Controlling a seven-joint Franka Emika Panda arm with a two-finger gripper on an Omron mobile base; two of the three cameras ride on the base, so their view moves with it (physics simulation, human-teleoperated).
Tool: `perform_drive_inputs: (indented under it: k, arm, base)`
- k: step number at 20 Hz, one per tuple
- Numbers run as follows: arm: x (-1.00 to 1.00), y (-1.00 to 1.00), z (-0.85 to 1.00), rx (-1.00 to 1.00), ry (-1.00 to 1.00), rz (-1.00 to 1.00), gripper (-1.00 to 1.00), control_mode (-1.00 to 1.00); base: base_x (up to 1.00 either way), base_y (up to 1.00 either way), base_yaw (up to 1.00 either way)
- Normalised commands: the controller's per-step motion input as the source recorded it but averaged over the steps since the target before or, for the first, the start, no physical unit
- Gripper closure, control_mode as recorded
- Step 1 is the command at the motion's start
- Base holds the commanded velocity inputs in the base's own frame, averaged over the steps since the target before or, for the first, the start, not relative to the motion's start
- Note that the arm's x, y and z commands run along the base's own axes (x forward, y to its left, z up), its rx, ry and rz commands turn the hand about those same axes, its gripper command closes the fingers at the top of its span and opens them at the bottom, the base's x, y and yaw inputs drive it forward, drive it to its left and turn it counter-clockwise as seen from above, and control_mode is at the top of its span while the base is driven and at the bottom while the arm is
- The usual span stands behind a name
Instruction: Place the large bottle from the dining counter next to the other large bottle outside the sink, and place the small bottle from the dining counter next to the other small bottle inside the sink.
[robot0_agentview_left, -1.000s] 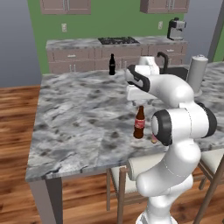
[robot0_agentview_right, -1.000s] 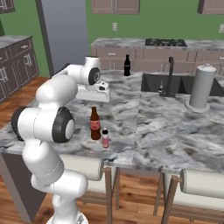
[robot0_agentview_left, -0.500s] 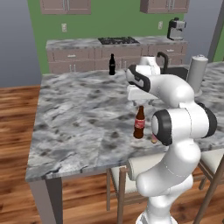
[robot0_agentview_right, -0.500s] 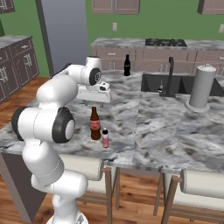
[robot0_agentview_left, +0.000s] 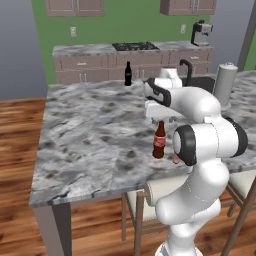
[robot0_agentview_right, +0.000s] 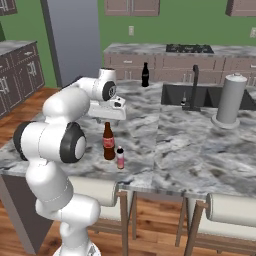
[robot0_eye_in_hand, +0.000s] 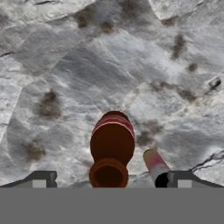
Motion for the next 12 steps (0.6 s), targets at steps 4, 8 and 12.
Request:
perform_drive_inputs:
  k: [4, 8, 12]
  arm:
    - [0.0, 0.0, -0.08, 0.0, 0.0, 0.0, -1.0, -1.0]
    - [0.0, 0.0, -0.16, 0.0, 0.0, 0.0, -1.0, -1.0]
    - [0.01, 0.0, -0.2, 0.0, 0.0, 0.0, -1.0, -1.0]
  base:
    - [0.0, 0.0, 0.0]
    - [0.0, 0.0, 0.0]
    - [0.0, 0.0, 0.0]
